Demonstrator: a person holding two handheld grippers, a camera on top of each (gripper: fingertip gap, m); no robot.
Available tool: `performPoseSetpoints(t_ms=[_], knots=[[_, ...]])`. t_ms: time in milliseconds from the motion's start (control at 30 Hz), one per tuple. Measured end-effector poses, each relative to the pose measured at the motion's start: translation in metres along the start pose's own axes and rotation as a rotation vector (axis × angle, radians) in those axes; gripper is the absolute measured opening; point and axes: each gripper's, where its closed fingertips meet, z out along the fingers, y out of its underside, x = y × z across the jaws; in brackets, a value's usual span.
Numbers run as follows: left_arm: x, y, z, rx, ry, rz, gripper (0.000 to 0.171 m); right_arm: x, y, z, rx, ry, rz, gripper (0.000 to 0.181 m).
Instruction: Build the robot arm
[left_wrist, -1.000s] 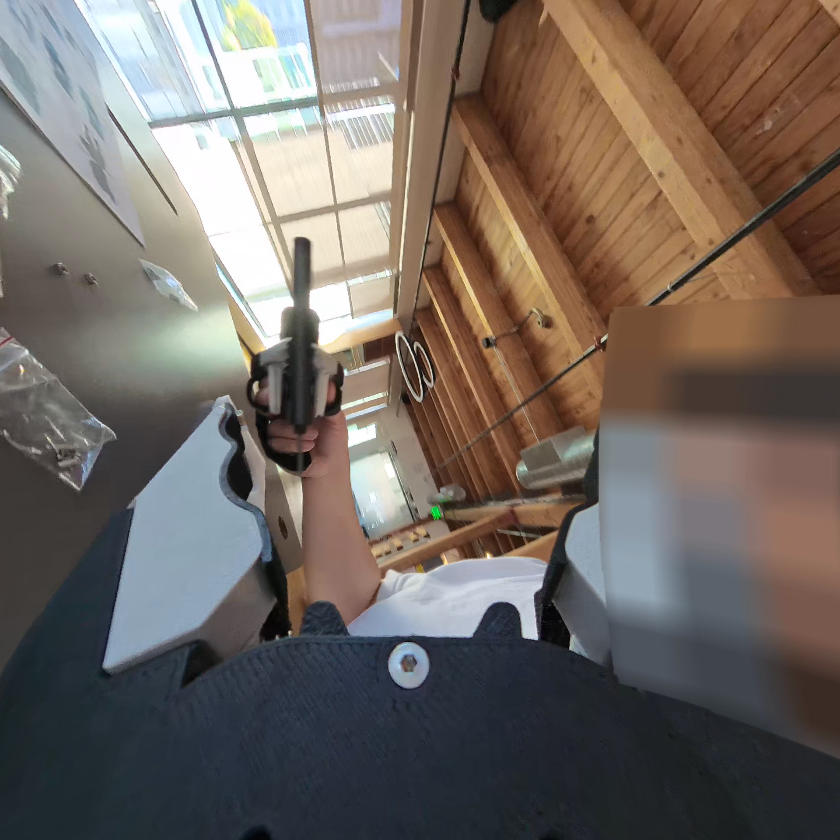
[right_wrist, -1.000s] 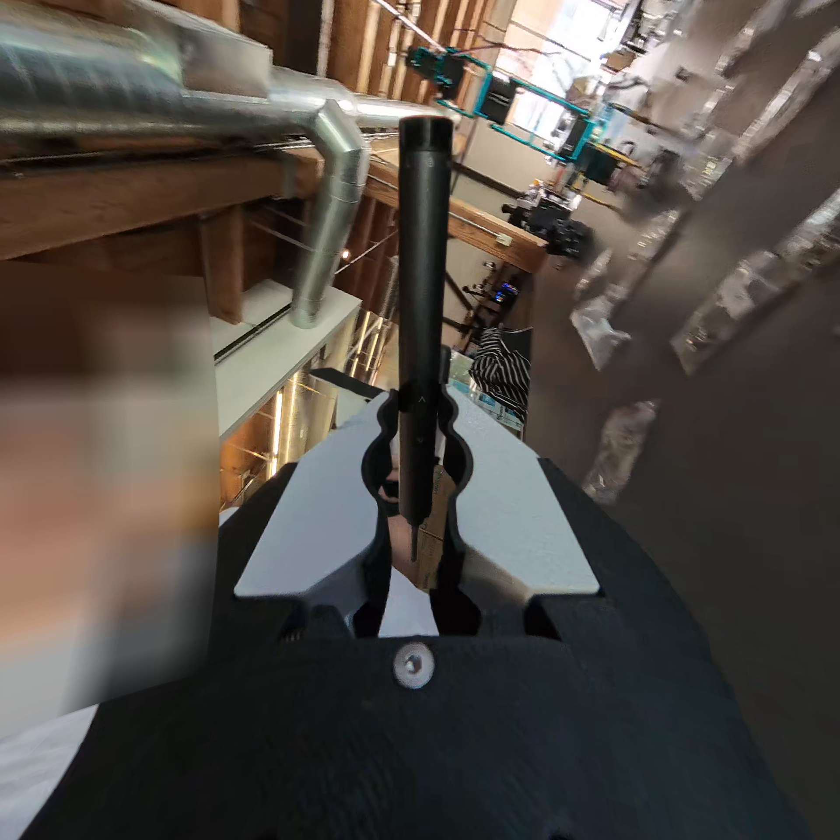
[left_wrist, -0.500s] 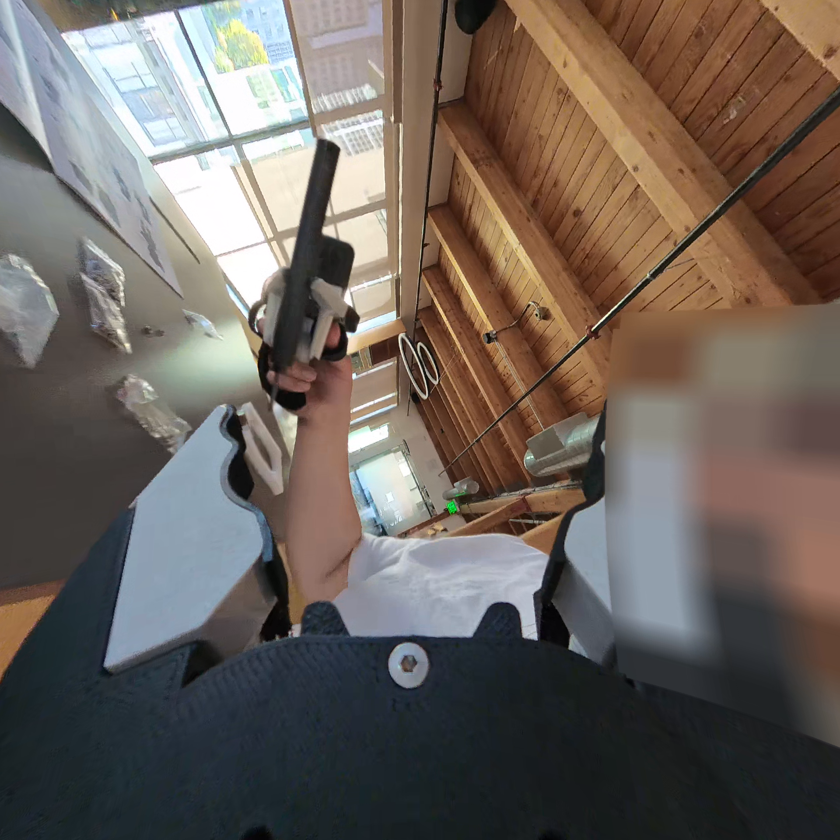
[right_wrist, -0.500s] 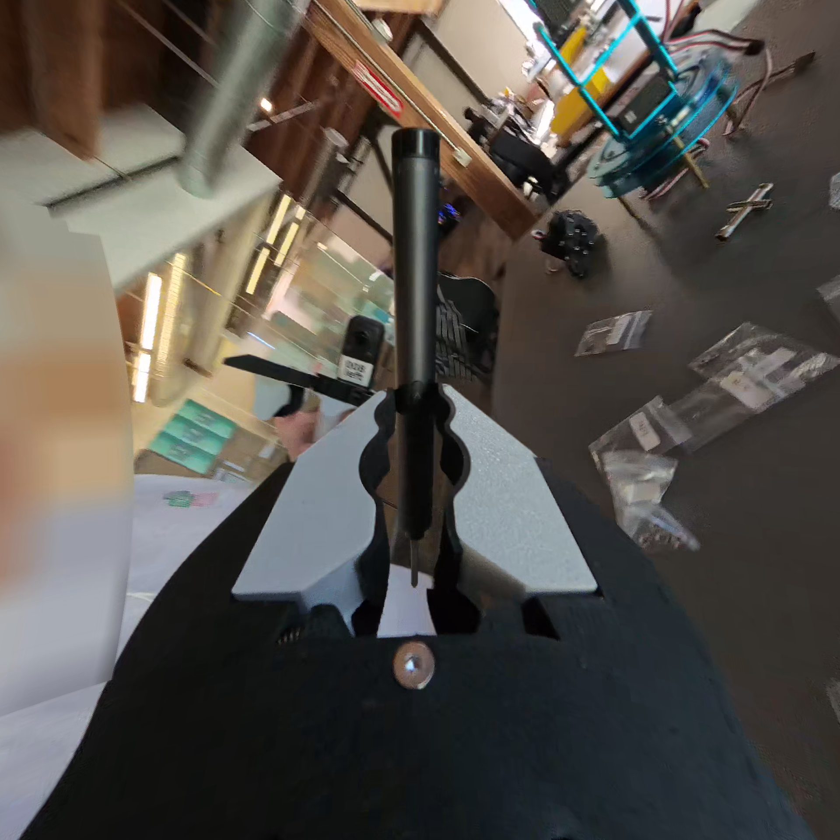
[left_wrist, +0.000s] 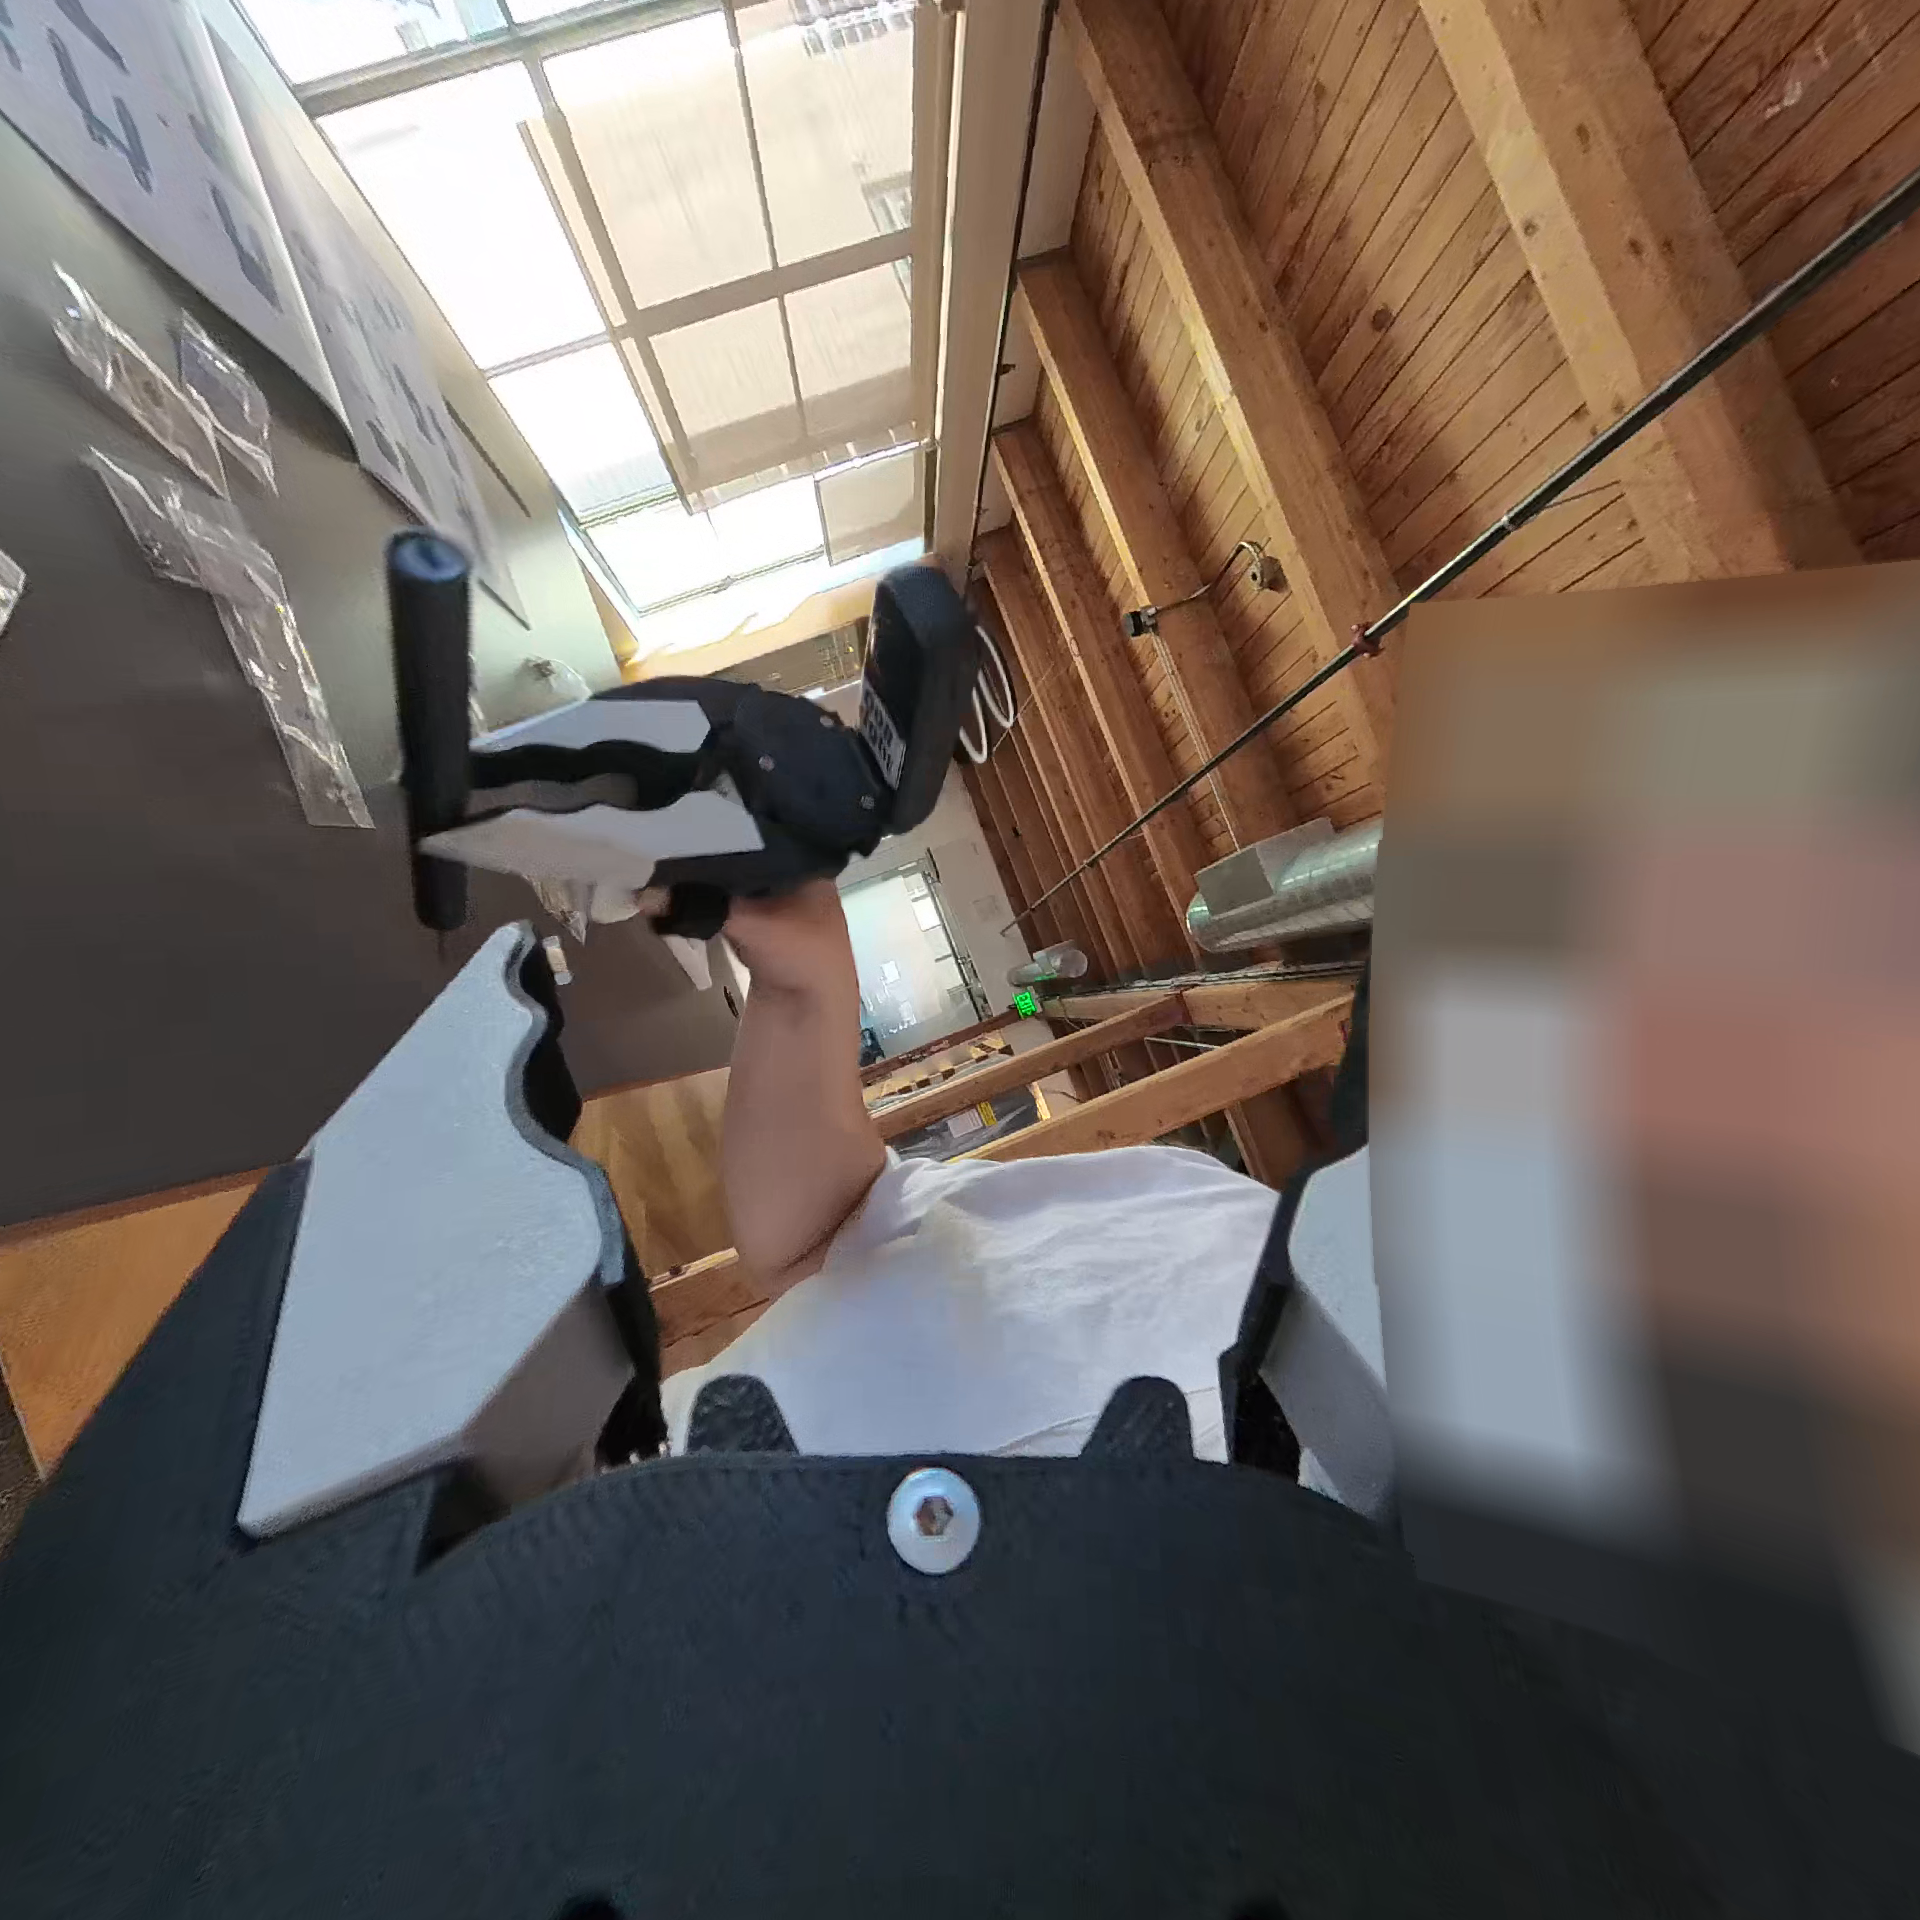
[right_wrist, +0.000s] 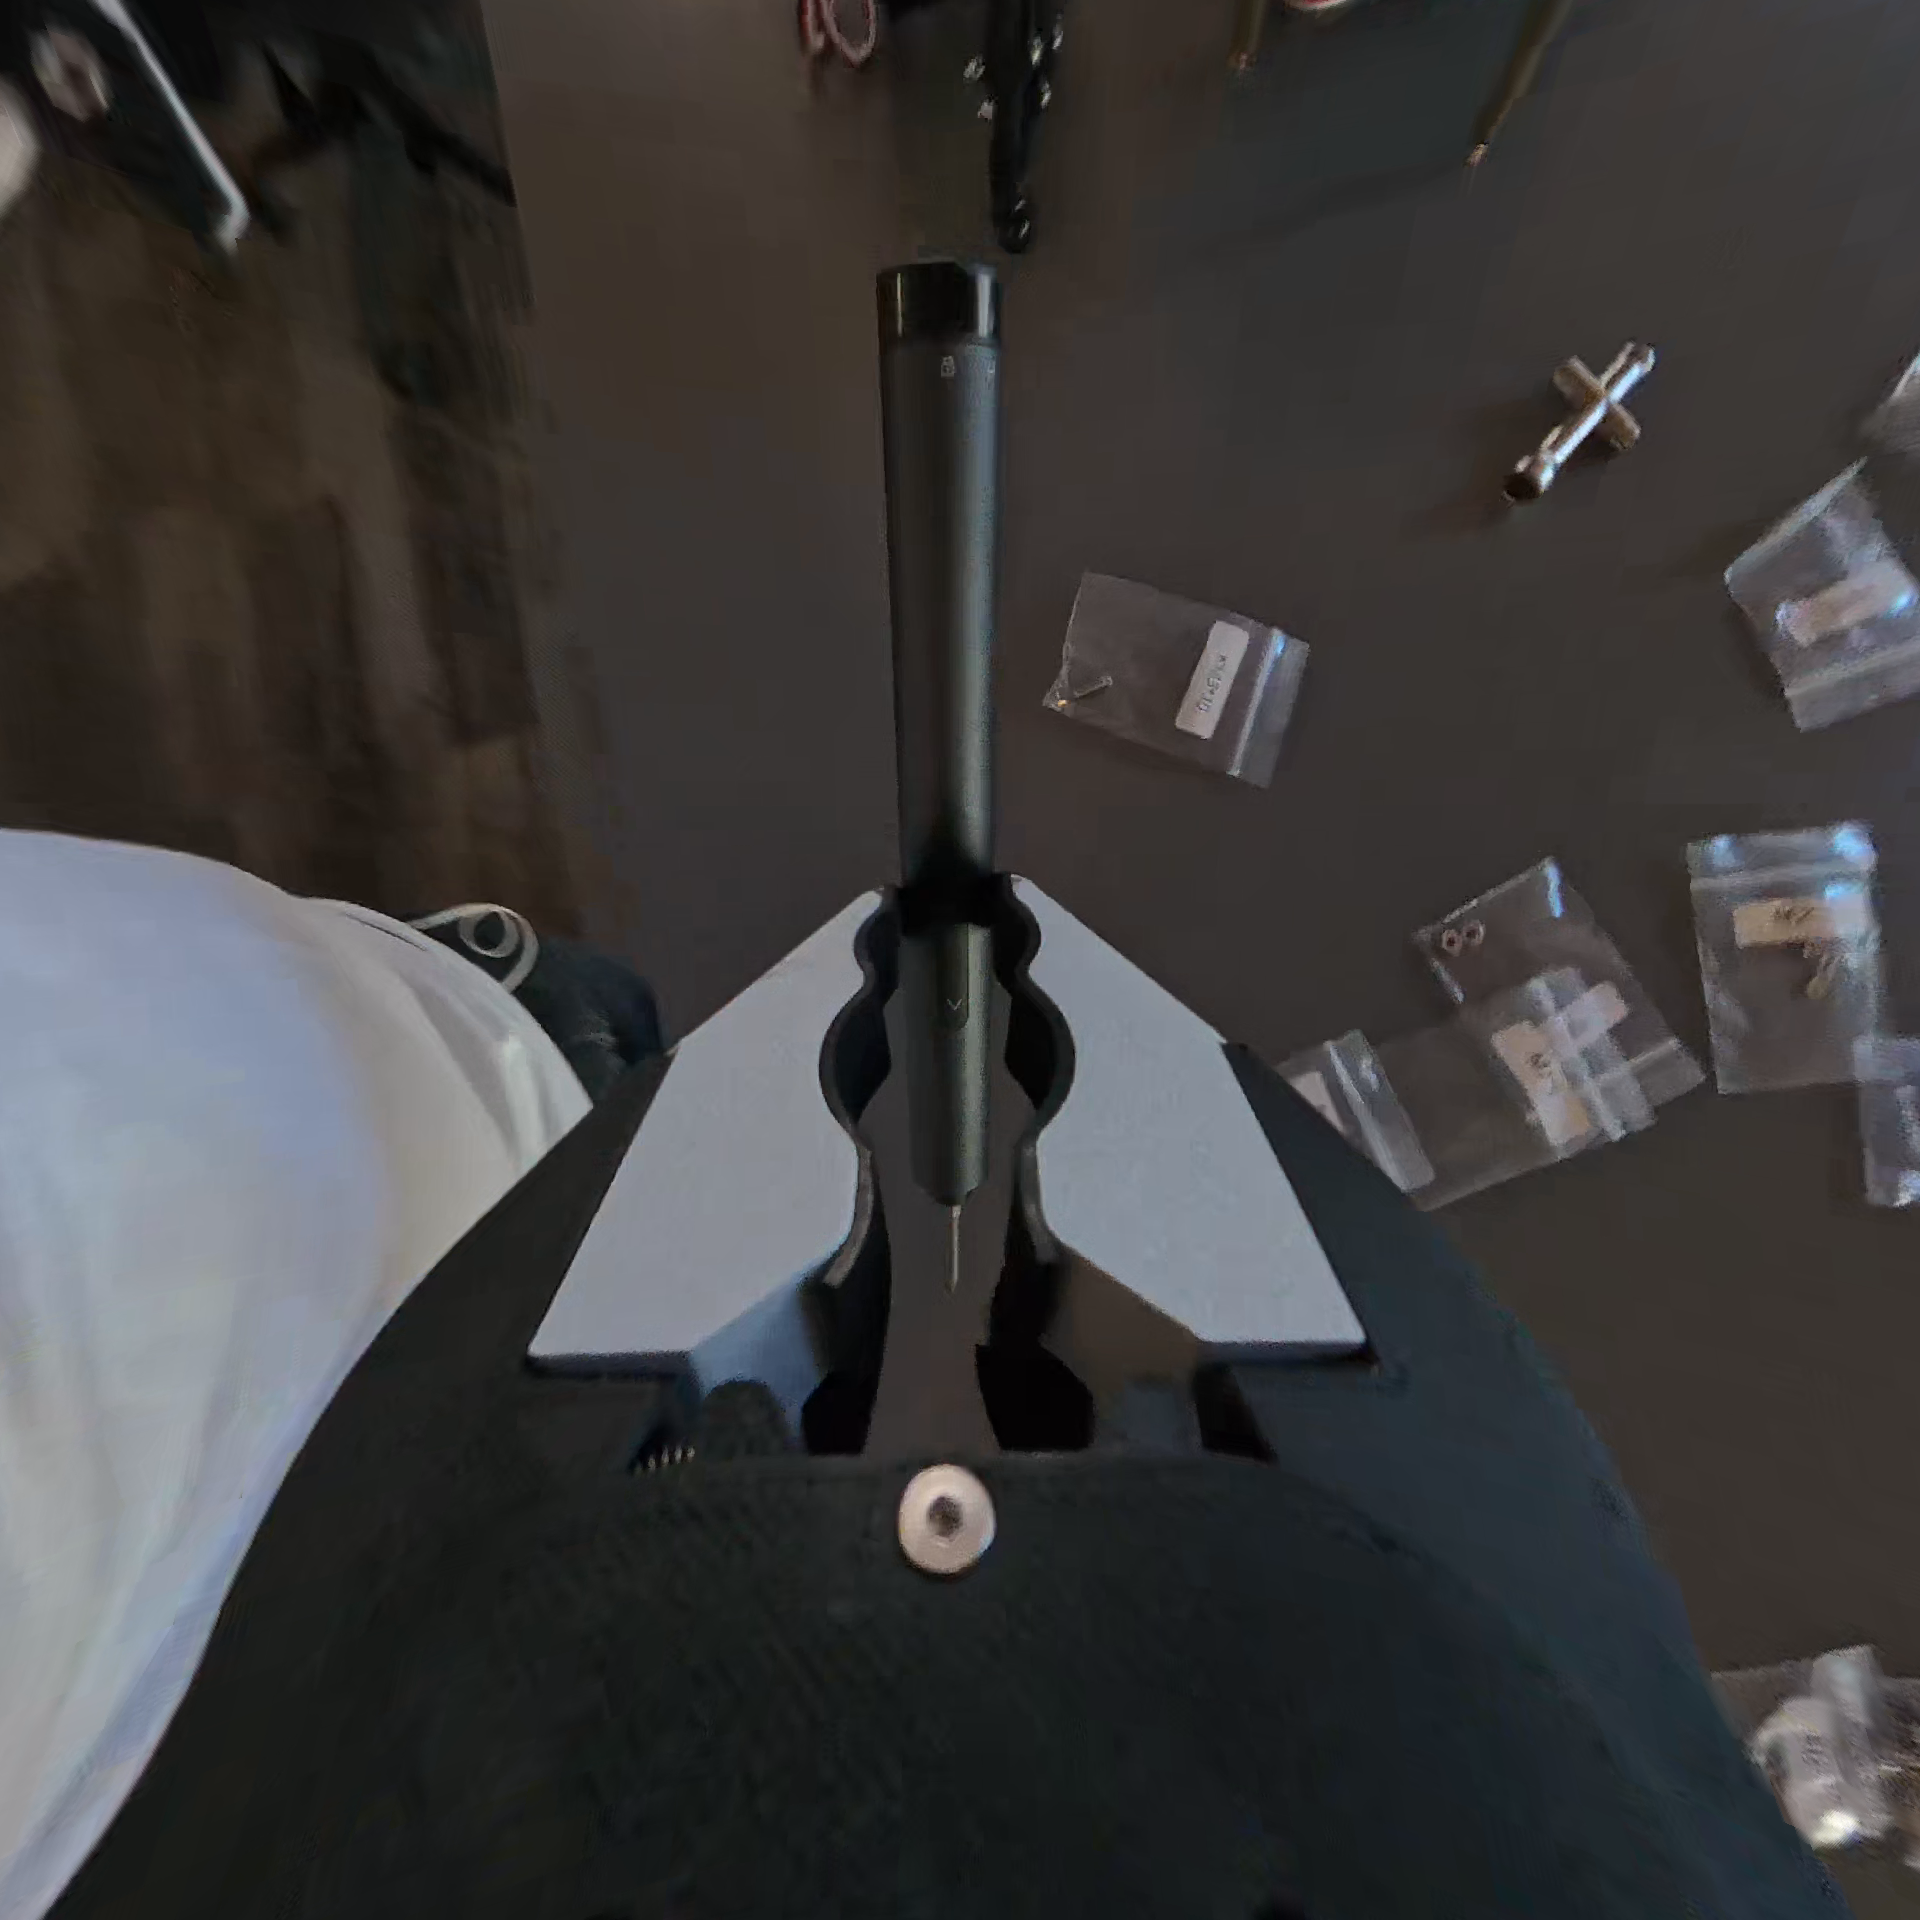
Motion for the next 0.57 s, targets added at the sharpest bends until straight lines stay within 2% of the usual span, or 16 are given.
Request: performPoseSetpoints(t_ms=[67,133,367,567], knots=[[-0.001,-0.005,-0.004,0.01,0.012,-0.006,0.149,-0.007,0.001,0.012,-0.051,0.028,-0.096,0.016],[-0.003,-0.011,-0.007,0.036,0.014,-0.016,0.149,-0.016,0.007,0.024,-0.106,-0.011,-0.138,0.016],[-0.007,-0.027,-0.014,0.14,-0.031,0.009,0.147,-0.02,0.012,0.039,-0.157,-0.107,-0.152,0.016],[-0.01,-0.032,-0.01,0.144,-0.016,0.009,0.151,-0.018,0.022,0.051,-0.173,-0.102,-0.168,0.016]])
